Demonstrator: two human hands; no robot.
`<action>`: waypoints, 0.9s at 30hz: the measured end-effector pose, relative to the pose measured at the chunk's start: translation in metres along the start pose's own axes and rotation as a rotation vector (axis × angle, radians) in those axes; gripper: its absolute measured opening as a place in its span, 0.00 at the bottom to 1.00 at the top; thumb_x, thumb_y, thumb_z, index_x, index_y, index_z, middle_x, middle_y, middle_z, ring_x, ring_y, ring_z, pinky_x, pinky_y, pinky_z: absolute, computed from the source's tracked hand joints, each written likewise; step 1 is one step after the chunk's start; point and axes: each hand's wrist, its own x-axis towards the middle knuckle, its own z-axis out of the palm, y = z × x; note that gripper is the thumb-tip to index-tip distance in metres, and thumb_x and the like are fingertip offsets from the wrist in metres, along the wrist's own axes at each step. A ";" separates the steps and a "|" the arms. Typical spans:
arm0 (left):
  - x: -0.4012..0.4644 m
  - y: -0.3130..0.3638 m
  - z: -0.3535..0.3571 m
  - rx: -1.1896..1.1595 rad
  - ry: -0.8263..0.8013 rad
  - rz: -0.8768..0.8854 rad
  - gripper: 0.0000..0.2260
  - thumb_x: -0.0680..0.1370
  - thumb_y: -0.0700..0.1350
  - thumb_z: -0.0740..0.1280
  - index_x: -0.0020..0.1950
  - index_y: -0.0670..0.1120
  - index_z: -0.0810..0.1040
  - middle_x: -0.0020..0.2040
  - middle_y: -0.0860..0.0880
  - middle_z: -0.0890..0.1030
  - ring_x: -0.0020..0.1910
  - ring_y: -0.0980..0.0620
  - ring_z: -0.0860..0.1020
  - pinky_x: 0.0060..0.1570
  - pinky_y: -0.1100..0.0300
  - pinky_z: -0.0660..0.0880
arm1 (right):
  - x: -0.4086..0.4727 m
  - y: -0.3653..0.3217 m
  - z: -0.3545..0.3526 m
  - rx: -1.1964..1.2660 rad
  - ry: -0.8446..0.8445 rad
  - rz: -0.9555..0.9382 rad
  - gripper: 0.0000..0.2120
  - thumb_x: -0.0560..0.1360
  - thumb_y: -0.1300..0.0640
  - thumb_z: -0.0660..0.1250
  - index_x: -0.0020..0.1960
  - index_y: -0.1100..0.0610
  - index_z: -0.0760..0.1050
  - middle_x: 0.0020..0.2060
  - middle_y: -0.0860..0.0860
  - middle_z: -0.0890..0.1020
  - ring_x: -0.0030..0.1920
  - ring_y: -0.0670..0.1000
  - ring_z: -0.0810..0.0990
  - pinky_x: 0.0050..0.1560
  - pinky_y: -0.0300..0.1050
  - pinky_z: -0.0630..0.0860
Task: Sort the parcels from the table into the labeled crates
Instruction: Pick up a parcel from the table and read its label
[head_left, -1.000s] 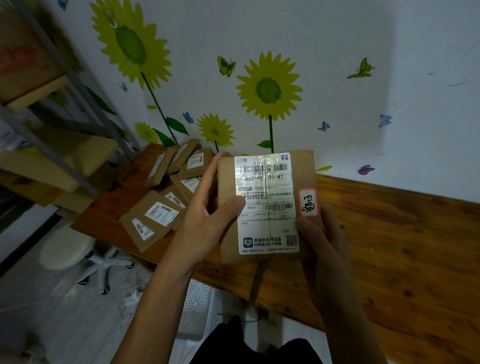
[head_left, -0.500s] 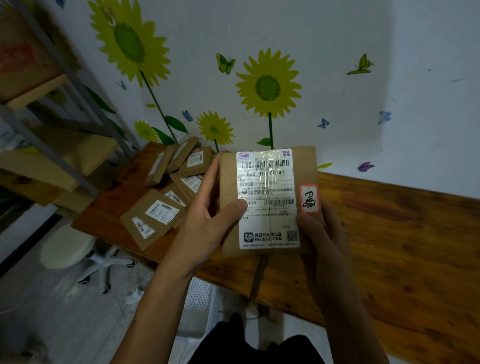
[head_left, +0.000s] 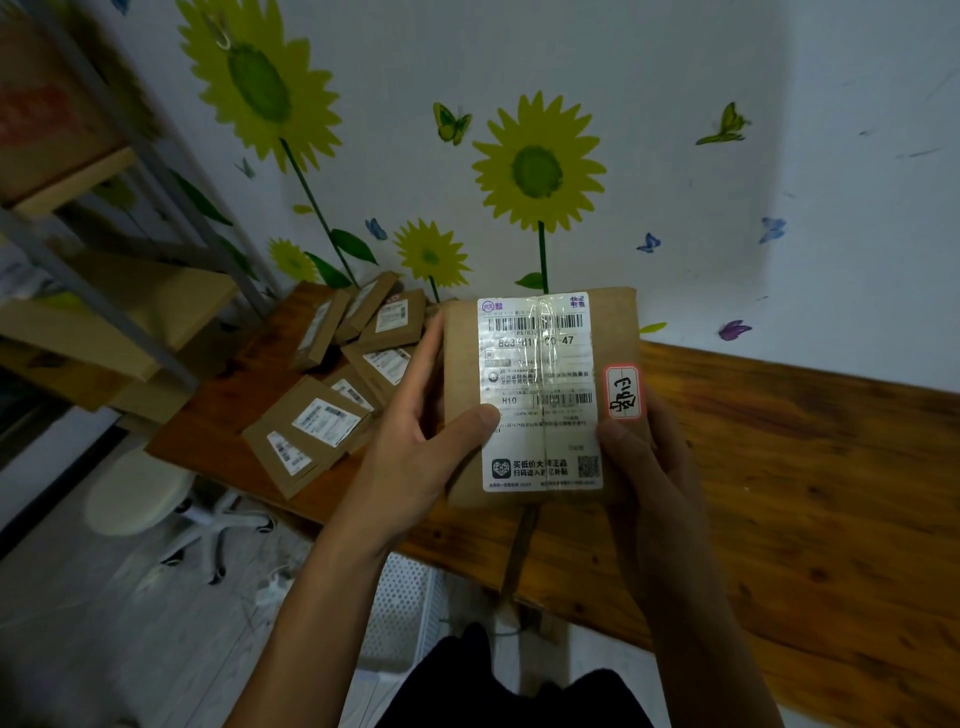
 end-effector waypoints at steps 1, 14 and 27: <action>0.000 0.000 0.000 -0.001 -0.004 0.000 0.41 0.73 0.46 0.74 0.81 0.58 0.55 0.69 0.58 0.77 0.65 0.53 0.79 0.54 0.56 0.81 | 0.000 0.000 0.000 0.003 0.002 0.002 0.51 0.56 0.31 0.80 0.74 0.49 0.69 0.59 0.51 0.84 0.58 0.57 0.84 0.53 0.57 0.82; -0.001 -0.003 0.002 -0.017 -0.018 -0.007 0.42 0.73 0.47 0.74 0.81 0.61 0.55 0.71 0.56 0.75 0.66 0.52 0.77 0.56 0.53 0.81 | 0.002 0.000 -0.003 -0.005 0.001 0.008 0.50 0.58 0.31 0.79 0.74 0.48 0.68 0.60 0.52 0.83 0.58 0.58 0.84 0.54 0.58 0.82; -0.004 -0.004 0.005 0.001 -0.037 0.012 0.39 0.72 0.49 0.72 0.78 0.63 0.57 0.71 0.59 0.75 0.67 0.54 0.76 0.56 0.59 0.79 | 0.003 0.000 -0.006 -0.008 0.012 0.011 0.51 0.57 0.30 0.79 0.74 0.48 0.68 0.60 0.52 0.83 0.59 0.58 0.84 0.53 0.56 0.83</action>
